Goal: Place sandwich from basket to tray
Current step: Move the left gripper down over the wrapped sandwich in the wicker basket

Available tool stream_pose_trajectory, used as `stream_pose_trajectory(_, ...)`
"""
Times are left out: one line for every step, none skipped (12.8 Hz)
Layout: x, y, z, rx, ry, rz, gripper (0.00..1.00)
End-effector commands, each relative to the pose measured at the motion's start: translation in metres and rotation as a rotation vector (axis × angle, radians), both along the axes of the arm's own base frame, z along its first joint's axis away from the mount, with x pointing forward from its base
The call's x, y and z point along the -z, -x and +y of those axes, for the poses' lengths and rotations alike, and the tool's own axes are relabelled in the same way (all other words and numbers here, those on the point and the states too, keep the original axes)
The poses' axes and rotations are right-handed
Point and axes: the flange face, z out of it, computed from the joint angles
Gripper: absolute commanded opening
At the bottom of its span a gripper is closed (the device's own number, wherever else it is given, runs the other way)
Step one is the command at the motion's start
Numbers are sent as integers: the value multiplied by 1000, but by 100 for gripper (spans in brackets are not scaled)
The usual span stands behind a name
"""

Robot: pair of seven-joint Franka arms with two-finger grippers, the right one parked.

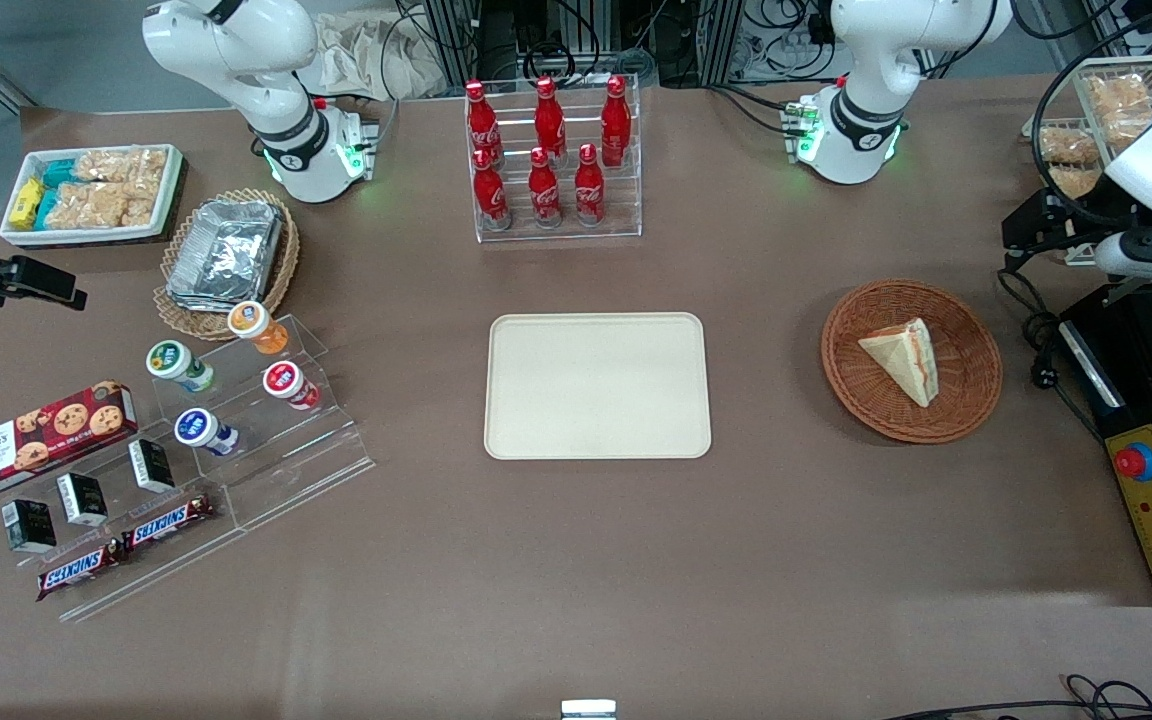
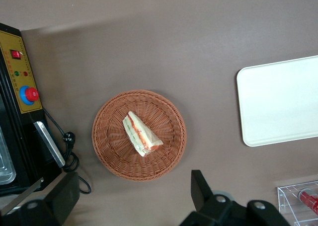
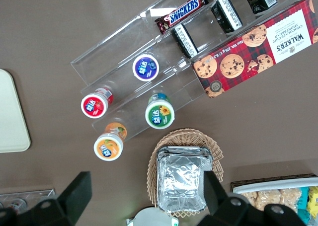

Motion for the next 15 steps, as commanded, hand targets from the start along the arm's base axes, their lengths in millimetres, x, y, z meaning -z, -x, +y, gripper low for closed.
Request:
stream_pose_trajectory(-4, -1, 3, 7, -16, -3, 100)
stream_pose_trajectory(-4, -1, 4, 4, -12, -1, 100)
stream_pose_trajectory(-5, 0, 6, -2, -13, -1, 100)
stream_pose_trajectory(-3, 0, 15, -55, -10, 11, 100)
stream_pose_trajectory(-1, 1, 21, -128, -9, 33, 100)
stream_pose_trajectory(3, 2, 22, -225, -11, 47, 100)
stream_pose_trajectory(6, 4, 22, -337, -11, 54, 100)
stream_pose_trajectory(12, 6, 23, -436, -15, 66, 100)
stream_pose_trajectory(21, 9, 24, -495, -21, 82, 100)
stream_pose_trajectory(28, 15, 35, -534, -22, 89, 100)
stream_pose_trajectory(42, 21, 44, -560, -23, 99, 100)
stream_pose_trajectory(60, 31, 58, -590, -17, 107, 100)
stream_pose_trajectory(75, 42, 67, -633, 7, 82, 100)
stream_pose_trajectory(95, 53, 74, -719, 25, 61, 100)
stream_pose_trajectory(120, 59, 73, -811, 26, 58, 100)
